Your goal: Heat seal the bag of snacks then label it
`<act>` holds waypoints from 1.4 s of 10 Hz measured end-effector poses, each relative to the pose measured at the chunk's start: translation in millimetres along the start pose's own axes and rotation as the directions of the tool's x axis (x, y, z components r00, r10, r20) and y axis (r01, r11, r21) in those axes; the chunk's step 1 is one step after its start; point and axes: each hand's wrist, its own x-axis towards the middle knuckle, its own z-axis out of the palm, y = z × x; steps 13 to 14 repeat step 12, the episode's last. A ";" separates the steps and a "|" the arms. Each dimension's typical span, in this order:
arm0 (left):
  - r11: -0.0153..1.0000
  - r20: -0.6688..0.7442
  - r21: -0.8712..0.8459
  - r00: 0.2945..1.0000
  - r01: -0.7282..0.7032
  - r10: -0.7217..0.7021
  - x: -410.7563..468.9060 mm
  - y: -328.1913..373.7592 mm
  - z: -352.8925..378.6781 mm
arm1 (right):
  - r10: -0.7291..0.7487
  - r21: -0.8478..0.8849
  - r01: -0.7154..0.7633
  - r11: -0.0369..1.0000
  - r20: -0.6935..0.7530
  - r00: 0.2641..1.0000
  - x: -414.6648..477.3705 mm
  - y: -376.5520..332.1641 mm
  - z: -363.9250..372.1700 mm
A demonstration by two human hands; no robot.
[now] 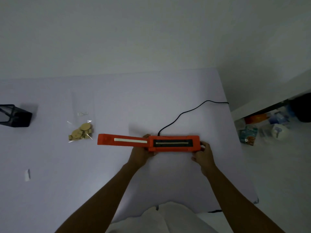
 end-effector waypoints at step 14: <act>0.683 -0.183 0.723 0.982 0.102 0.047 56.2 84.8 -185.6 | -0.677 -0.304 0.660 0.687 0.064 0.733 -3.6 -173.4 103.5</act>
